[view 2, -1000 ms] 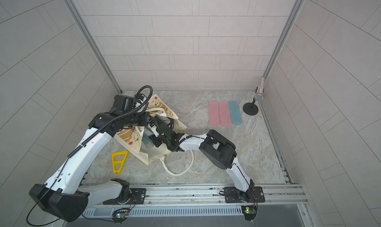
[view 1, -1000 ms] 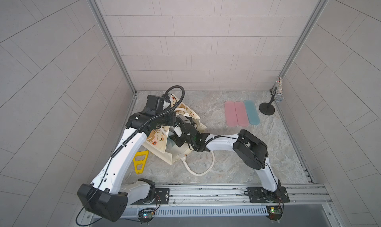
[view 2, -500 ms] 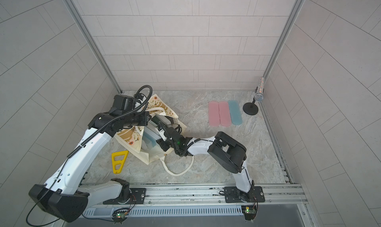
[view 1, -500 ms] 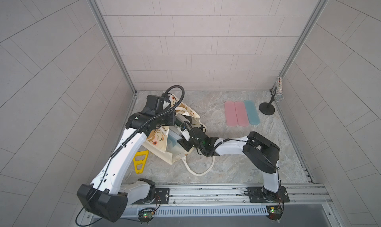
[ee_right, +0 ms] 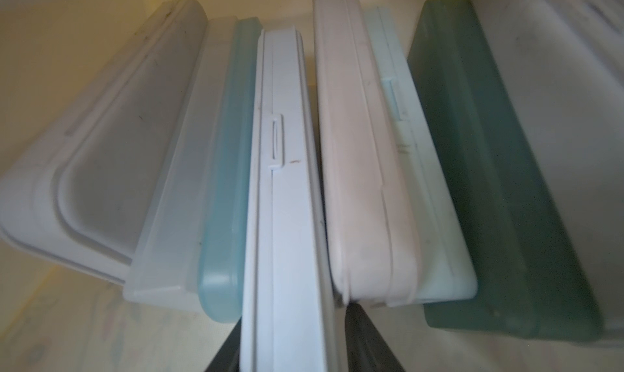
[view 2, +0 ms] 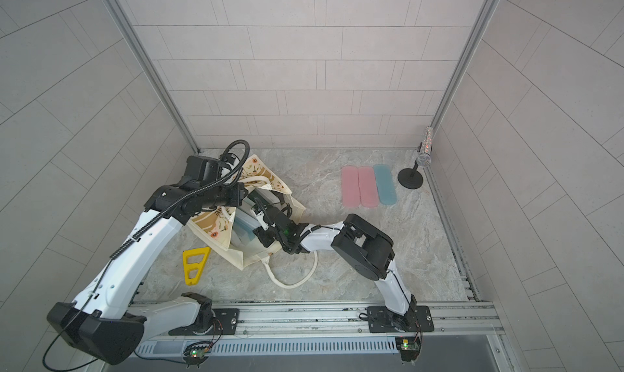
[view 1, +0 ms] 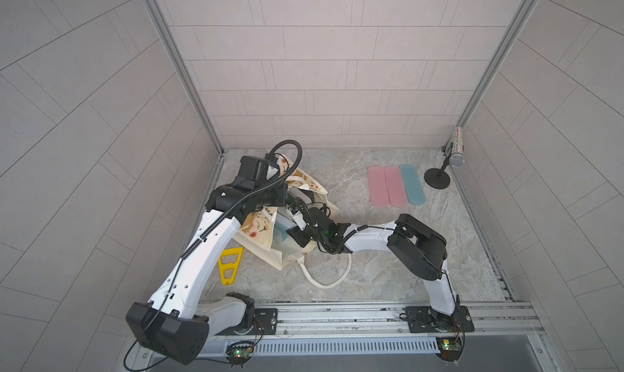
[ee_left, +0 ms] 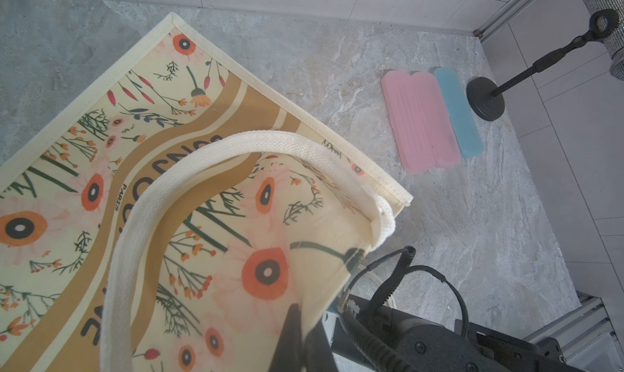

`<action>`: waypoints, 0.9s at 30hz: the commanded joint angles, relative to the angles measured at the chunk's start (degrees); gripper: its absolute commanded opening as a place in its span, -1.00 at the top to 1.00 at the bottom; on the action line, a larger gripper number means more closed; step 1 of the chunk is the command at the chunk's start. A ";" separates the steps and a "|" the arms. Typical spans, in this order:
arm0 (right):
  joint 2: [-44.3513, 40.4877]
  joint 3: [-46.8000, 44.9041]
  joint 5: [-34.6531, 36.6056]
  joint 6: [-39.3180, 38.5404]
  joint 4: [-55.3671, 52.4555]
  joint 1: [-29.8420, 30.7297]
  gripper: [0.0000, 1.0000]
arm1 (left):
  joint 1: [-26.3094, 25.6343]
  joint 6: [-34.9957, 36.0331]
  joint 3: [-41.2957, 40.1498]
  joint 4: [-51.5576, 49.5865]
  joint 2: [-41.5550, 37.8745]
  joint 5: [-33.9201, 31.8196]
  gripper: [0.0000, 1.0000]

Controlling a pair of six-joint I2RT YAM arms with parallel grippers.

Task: Take out the pencil case from the canvas bag
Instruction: Pick up the pencil case from the canvas bag.

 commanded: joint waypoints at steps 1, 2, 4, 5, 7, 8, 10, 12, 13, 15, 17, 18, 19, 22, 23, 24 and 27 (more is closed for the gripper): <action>-0.95 -1.06 0.73 0.15 -0.54 -0.16 0.18 | -0.30 -0.28 1.89 1.54 -2.40 0.21 1.00; -1.63 -1.90 0.83 0.28 -0.36 -0.16 0.25 | -0.30 -0.18 1.81 1.55 -2.26 0.17 1.00; -3.12 -3.26 0.92 0.47 -0.19 -0.16 0.30 | -0.30 -0.18 1.64 1.74 -2.14 0.40 1.00; -3.91 -4.07 0.95 0.43 -0.08 -0.16 0.31 | -0.30 -0.18 1.47 1.85 -2.13 0.42 1.00; -5.67 -5.72 0.91 0.42 0.30 -0.16 0.35 | -0.30 -0.19 1.44 2.08 -2.04 0.34 1.00; -6.59 -6.59 0.91 0.42 0.38 -0.16 0.36 | -0.30 -0.17 1.44 2.18 -1.99 0.34 1.00; -8.52 -8.38 1.20 0.47 0.20 -0.16 0.37 | -0.30 -0.09 1.61 2.20 -1.83 0.11 1.00; -10.67 -10.27 1.82 0.36 -0.37 -0.16 0.37 | -0.35 -0.08 1.81 2.43 -1.52 0.00 1.00; -11.96 -11.34 2.19 0.34 -0.90 -0.13 0.38 | -0.30 -0.04 2.02 2.49 -1.36 0.10 1.00; -14.53 -13.14 2.90 0.29 -2.41 -0.16 0.39 | -0.30 0.16 2.31 2.68 -0.80 0.14 1.00; -17.29 -15.14 3.31 0.34 -4.02 -0.16 0.40 | -0.30 0.41 2.41 2.89 -0.36 -0.08 1.00; -18.56 -15.88 3.50 0.34 -4.99 -0.16 0.40 | -0.30 0.44 2.50 3.05 -0.24 -0.30 1.00; -19.96 -16.69 3.86 0.49 -6.11 -0.16 0.40 | -0.30 0.39 2.56 3.30 0.00 -0.39 1.00; -24.17 -20.17 4.86 1.83 -7.70 -0.16 0.45 | -0.30 0.19 2.59 4.03 0.54 -0.70 1.00; -25.59 -21.23 5.02 2.44 -8.27 -0.16 0.47 | -0.29 0.09 2.67 4.28 0.75 -1.11 1.00; -26.95 -22.34 5.04 2.89 -8.63 -0.11 0.48 | -0.30 0.00 2.67 4.48 0.95 -1.61 1.00; -31.60 -26.01 5.39 4.57 -10.16 -0.16 0.50 | -0.30 -0.47 3.09 4.83 1.84 -4.40 1.00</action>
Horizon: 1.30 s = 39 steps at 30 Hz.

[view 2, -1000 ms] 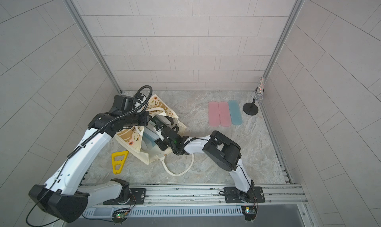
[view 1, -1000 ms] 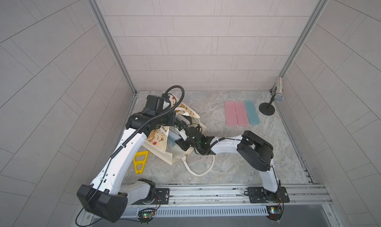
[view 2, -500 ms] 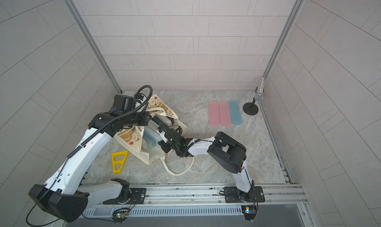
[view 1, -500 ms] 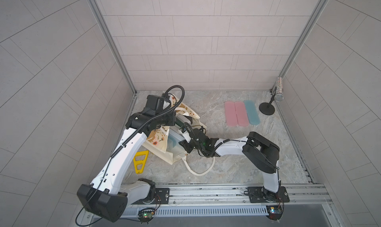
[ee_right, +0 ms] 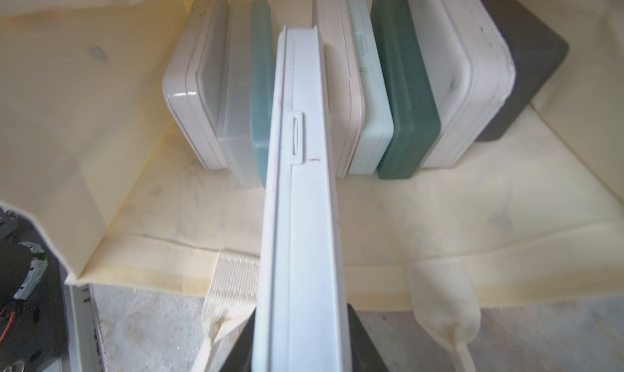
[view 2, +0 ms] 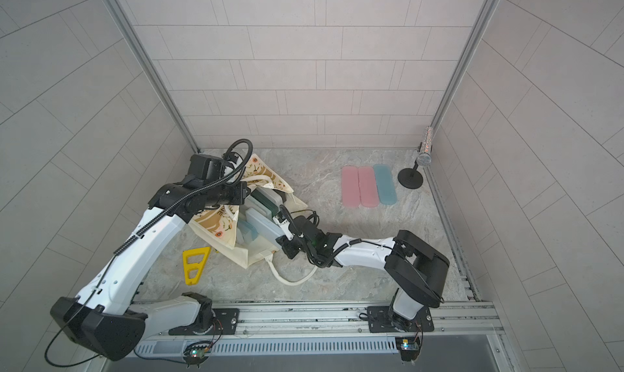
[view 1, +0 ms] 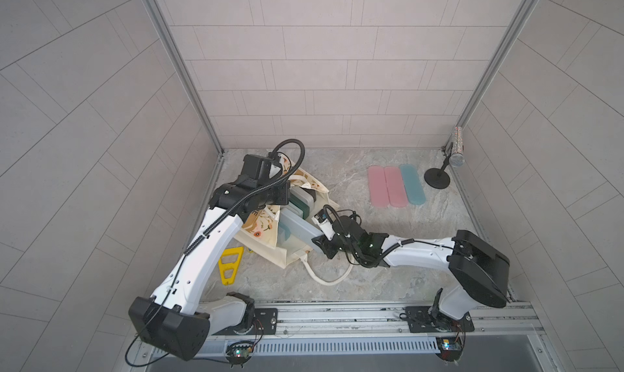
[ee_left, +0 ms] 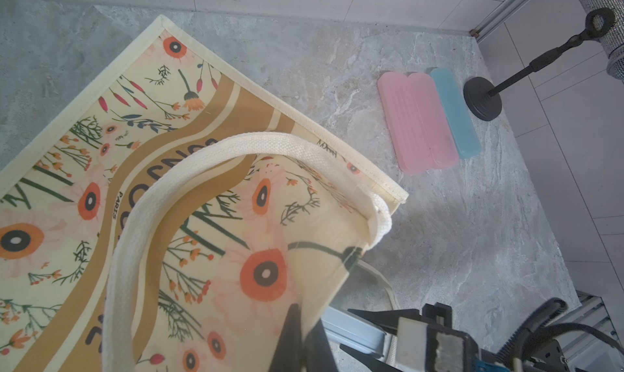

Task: Take out the pencil case from the canvas bag
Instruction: Pick up the pencil case from the canvas bag, then place the pencil case at the center of the board.

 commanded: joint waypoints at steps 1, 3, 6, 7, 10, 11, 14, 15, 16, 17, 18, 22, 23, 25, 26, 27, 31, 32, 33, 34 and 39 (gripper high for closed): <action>-5.08 -3.26 3.94 3.12 -3.81 -0.46 0.50 | 0.02 -0.52 3.12 3.07 0.59 -4.36 1.00; -8.66 -5.40 4.43 3.85 -5.10 -0.46 0.50 | 0.03 -0.68 4.27 2.73 1.60 -7.17 1.00; -14.41 -7.85 6.27 4.39 -7.97 -0.46 0.51 | 0.30 -1.07 5.69 2.83 3.03 -10.71 1.00; -16.53 -8.43 7.38 4.40 -9.41 -0.46 0.51 | 0.36 -1.26 6.21 2.81 3.71 -11.48 1.00; -23.09 -9.65 11.59 4.12 -13.56 -0.69 0.52 | 0.67 -1.23 7.70 2.90 5.34 -13.82 1.00; -25.29 -10.15 13.38 4.04 -14.62 -0.89 0.52 | 0.85 -1.21 8.23 2.81 5.92 -14.46 1.00; -31.13 -12.41 17.36 5.18 -17.30 -2.56 0.55 | 1.75 -1.32 9.37 2.66 6.89 -15.93 1.00; -32.43 -12.88 17.89 5.65 -17.74 -3.53 0.56 | 2.20 -1.45 9.38 2.84 7.01 -15.66 1.00; -33.66 -13.38 18.21 6.37 -18.35 -4.94 0.56 | 2.69 -1.49 9.37 2.89 6.91 -15.55 1.00; -34.54 -13.77 18.60 7.19 -18.87 -6.42 0.56 | 3.12 -1.42 9.19 2.89 6.80 -15.54 1.00; -35.05 -14.02 18.81 7.94 -19.05 -7.83 0.56 | 3.50 -1.40 8.99 2.99 6.64 -15.58 1.00; -33.23 -13.68 18.47 11.93 -18.67 -13.94 0.56 | 4.37 -0.30 6.75 5.33 4.90 -13.95 1.00; -32.14 -13.17 17.74 12.71 -18.28 -15.23 0.56 | 4.41 -0.16 6.11 6.11 4.46 -13.32 1.00; -29.36 -11.62 15.23 14.64 -15.90 -18.07 0.56 | 4.42 0.10 4.83 7.55 3.60 -12.00 1.00; -28.04 -11.05 13.85 15.71 -14.45 -19.13 0.56 | 4.40 0.17 4.36 7.91 3.29 -11.73 1.00; -26.55 -10.98 12.62 16.92 -12.96 -20.23 0.56 | 4.37 0.27 3.86 8.22 3.07 -11.55 1.00; -19.68 -5.99 12.35 23.80 -7.07 -22.60 0.57 | 4.76 0.63 2.28 8.91 2.28 -11.45 1.00; -18.03 -5.24 12.73 25.37 -5.39 -22.77 0.57 | 4.85 0.72 2.02 8.98 2.11 -11.31 1.00; -15.88 -4.27 13.40 27.24 -3.75 -22.95 0.56 | 5.04 0.60 1.80 9.25 1.86 -11.03 1.00; -13.57 -3.02 13.88 29.06 -2.41 -23.09 0.56 | 5.31 0.32 1.38 9.57 1.65 -10.34 1.00; -2.40 2.59 12.97 35.34 4.44 -23.85 0.55 | 6.11 -0.53 0.68 10.32 1.33 -7.64 1.00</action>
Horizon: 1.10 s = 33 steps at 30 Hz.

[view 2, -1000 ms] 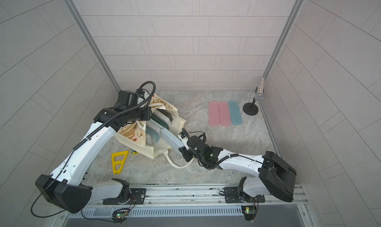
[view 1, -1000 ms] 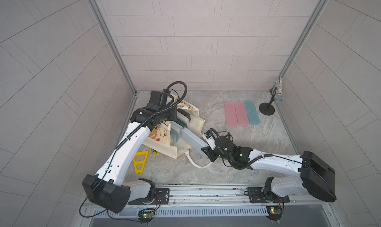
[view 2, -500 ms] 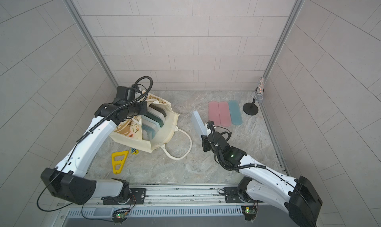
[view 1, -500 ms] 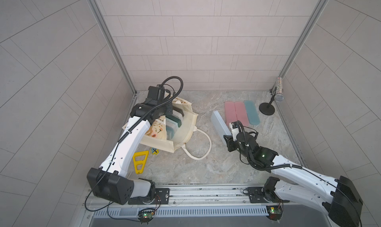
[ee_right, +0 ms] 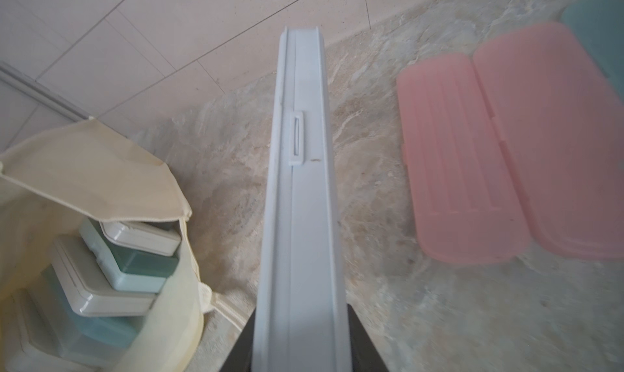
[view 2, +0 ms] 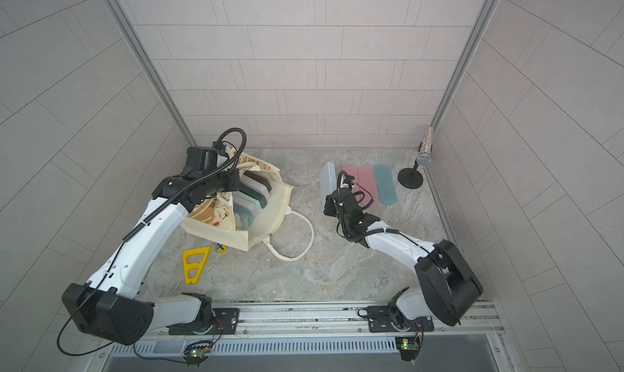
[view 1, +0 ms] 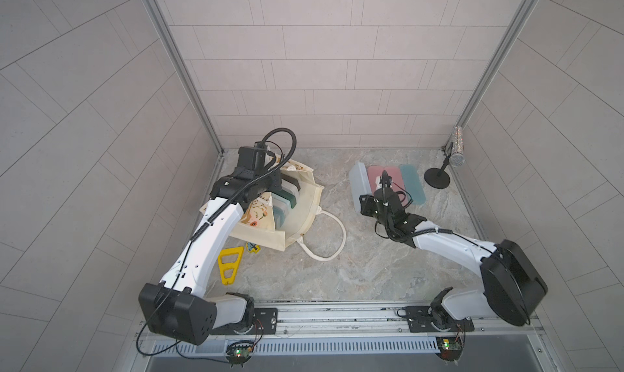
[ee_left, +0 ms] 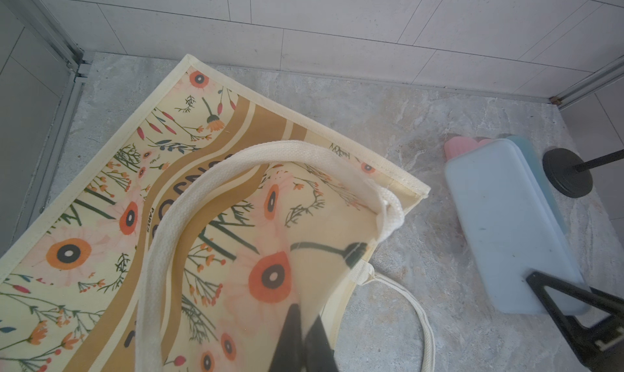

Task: Take out the pencil case from the canvas bag
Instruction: Place the pencil case at the center of the board.

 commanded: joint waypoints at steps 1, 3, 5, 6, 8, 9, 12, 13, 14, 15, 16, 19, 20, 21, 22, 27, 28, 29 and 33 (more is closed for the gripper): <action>5.77 3.43 -0.19 8.14 8.11 -0.74 0.55 | 0.82 -0.51 -0.31 3.38 -2.59 1.08 1.00; 9.86 5.34 -0.50 9.85 10.74 -0.94 0.55 | 1.14 -0.55 -0.64 3.69 -2.77 1.67 1.00; 13.45 7.10 -0.65 10.96 12.12 -1.18 0.55 | 1.46 -0.64 -1.03 4.16 -3.02 2.62 1.00; 15.21 7.99 -0.51 11.53 12.75 -1.34 0.55 | 1.55 -0.66 -1.16 4.39 -3.00 3.25 1.00; 17.78 8.64 -0.71 13.42 14.54 -1.70 0.55 | 1.72 -0.64 -1.40 4.88 -3.01 4.54 1.00; 18.91 8.70 -0.70 14.03 15.96 -1.79 0.54 | 1.72 -0.69 -1.45 5.05 -2.94 5.37 1.00; 21.77 9.53 -0.76 15.19 16.88 -2.38 0.52 | 1.72 -0.64 -1.66 5.32 -2.66 6.32 1.00; 22.49 9.63 -0.89 15.23 17.28 -2.59 0.51 | 1.81 -0.70 -1.70 5.41 -2.65 6.47 1.00; 23.07 9.68 -0.94 15.36 17.42 -2.81 0.50 | 1.81 -0.71 -1.71 5.39 -2.57 6.52 1.00; 23.48 9.68 -1.09 15.38 17.43 -2.99 0.49 | 1.88 -0.73 -1.76 5.42 -2.54 6.61 1.00; 23.86 9.56 -1.27 15.71 17.50 -3.25 0.48 | 1.90 -0.73 -1.79 5.45 -2.54 6.72 1.00; 23.95 8.13 -1.81 16.46 18.59 -3.86 0.42 | 1.98 -0.73 -1.80 5.41 -2.55 6.88 1.00; 23.78 7.64 -1.75 16.42 18.59 -3.88 0.39 | 1.99 -0.73 -1.88 5.50 -2.55 6.95 1.00; 23.51 7.21 -1.78 16.34 18.49 -3.89 0.36 | 2.11 -0.73 -1.88 5.52 -2.39 6.98 1.00; 23.22 6.67 -1.76 16.42 18.56 -3.89 0.34 | 2.12 -0.77 -1.89 5.50 -2.42 7.17 1.00; 21.98 4.18 -1.58 16.40 18.55 -4.21 0.21 | 2.34 -0.93 -1.97 5.67 -2.24 7.53 1.00; 21.75 3.85 -1.65 16.34 18.47 -4.36 0.16 | 2.34 -0.97 -1.98 5.68 -2.22 7.57 1.00; 21.55 3.56 -1.74 16.29 18.44 -4.41 0.11 | 2.34 -0.92 -1.97 5.68 -2.21 7.62 1.00; 19.60 2.48 -1.02 14.75 17.41 -4.64 -0.03 | 2.39 -1.01 -1.98 5.76 -2.13 7.81 1.00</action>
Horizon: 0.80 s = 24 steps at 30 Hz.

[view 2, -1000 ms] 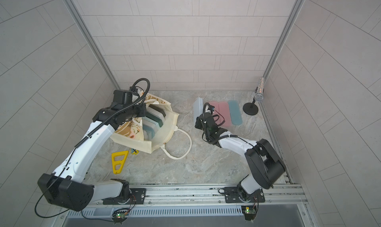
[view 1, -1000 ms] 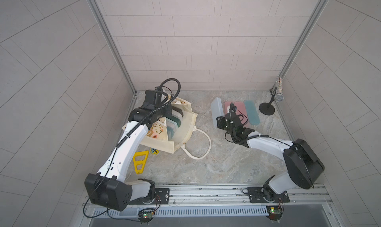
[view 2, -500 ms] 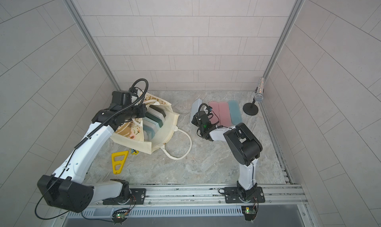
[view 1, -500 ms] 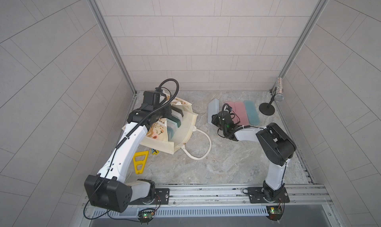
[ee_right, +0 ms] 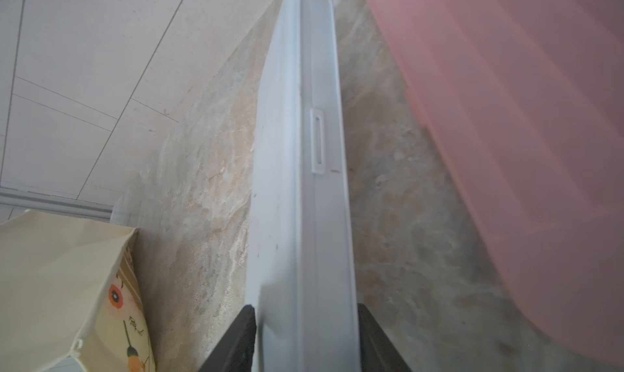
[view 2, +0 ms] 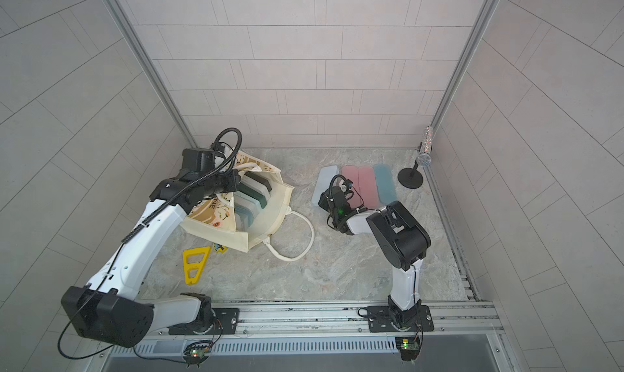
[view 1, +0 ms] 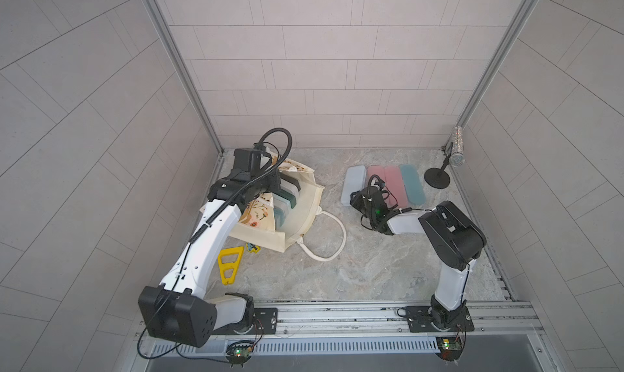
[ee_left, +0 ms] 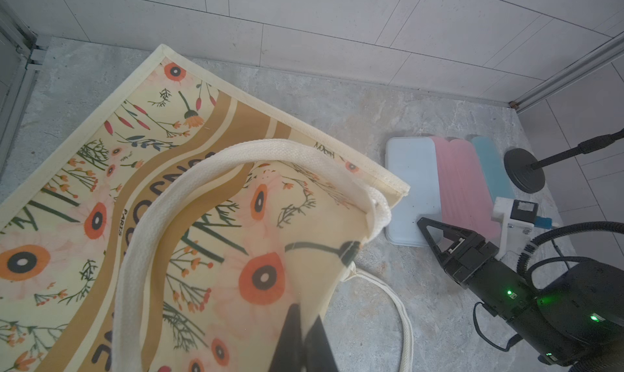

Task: Take out the pencil case from the canvas bag
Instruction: Place the pencil case at the center of the board.

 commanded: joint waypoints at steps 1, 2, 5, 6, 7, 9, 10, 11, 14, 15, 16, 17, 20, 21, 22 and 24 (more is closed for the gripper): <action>-4.30 -0.57 1.45 -0.85 -1.12 -0.37 -0.05 | 0.49 -0.62 0.05 3.75 -1.24 1.05 1.00; -4.93 -0.75 1.67 -1.29 -1.61 -0.40 -0.05 | 0.52 -0.57 0.07 3.75 -1.21 1.07 1.00; -7.39 -1.53 2.64 -3.04 -3.30 -0.48 -0.09 | 0.69 -0.80 -0.01 3.92 -1.16 1.41 1.00; -8.54 -1.89 3.14 -3.83 -4.19 -0.42 -0.09 | 0.75 -0.81 0.02 3.93 -1.16 1.48 1.00; -9.67 -2.07 3.85 -4.98 -5.17 -0.48 -0.09 | 0.78 -0.83 -0.03 3.94 -1.12 1.63 1.00; -11.15 -1.33 5.55 -8.86 -7.98 -0.08 -0.10 | 0.96 -0.95 0.01 4.02 -1.19 1.95 1.00; -11.27 0.52 5.87 -11.83 -11.16 0.22 -0.10 | 1.27 -1.28 -0.01 4.18 -1.37 2.23 1.00; -10.74 2.98 5.59 -14.19 -14.79 0.45 -0.10 | 1.76 -1.72 -0.14 4.46 -1.63 2.57 1.00; -5.77 13.06 2.63 -22.21 -26.46 1.39 -0.10 | 5.43 -4.94 -1.82 6.77 -2.96 3.67 1.00; -3.77 16.68 2.68 -24.73 -30.51 1.93 -0.09 | 7.31 -6.39 -2.58 7.58 -3.34 3.96 1.00; -1.64 20.12 3.22 -27.07 -34.25 2.48 -0.08 | 9.21 -7.63 -3.15 8.08 -3.55 4.26 1.00; 0.00 22.77 3.54 -28.67 -37.05 2.85 -0.08 | 10.58 -8.37 -3.52 8.16 -3.58 4.26 1.00; 5.09 31.52 5.14 -33.45 -46.11 3.54 -0.04 | 13.77 -9.26 -3.88 8.17 -3.45 4.58 1.00; 6.65 34.56 6.00 -34.83 -49.47 3.62 -0.01 | 14.23 -9.26 -3.97 8.30 -3.50 5.06 1.00; 8.30 37.38 7.10 -36.44 -52.06 3.85 0.00 | 14.49 -9.35 -4.05 8.53 -3.51 5.58 1.00; 10.97 42.53 9.00 -38.63 -56.78 4.17 0.00 | 14.63 -9.59 -4.20 9.25 -3.46 6.58 1.00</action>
